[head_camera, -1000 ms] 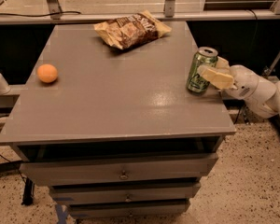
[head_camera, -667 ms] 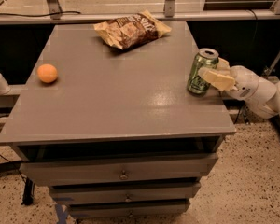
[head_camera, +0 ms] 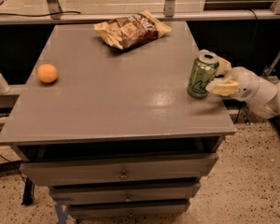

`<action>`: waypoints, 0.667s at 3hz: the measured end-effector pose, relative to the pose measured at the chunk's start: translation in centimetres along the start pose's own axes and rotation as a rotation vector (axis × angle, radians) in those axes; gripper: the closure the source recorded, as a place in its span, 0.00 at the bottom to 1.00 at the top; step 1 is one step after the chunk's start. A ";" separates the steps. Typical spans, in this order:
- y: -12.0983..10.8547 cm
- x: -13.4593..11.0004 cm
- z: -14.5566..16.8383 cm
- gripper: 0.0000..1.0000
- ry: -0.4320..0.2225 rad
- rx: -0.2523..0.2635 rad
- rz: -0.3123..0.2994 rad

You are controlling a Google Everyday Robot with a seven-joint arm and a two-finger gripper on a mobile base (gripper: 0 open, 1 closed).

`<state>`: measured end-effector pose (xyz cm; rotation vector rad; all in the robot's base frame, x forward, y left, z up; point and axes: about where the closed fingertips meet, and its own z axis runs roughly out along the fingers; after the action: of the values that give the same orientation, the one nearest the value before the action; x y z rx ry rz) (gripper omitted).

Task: Place green can upright

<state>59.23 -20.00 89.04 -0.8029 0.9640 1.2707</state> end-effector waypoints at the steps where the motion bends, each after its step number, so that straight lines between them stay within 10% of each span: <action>1: 0.0 -0.2 -0.2 0.00 0.004 0.006 -0.002; 2: -0.2 -2.0 -1.0 0.00 0.047 0.047 -0.044</action>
Offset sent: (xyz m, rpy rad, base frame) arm -0.0007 -0.0490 0.0304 -0.1187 -0.0329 -0.1476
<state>59.20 -21.80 90.48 -0.8164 1.0054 1.1921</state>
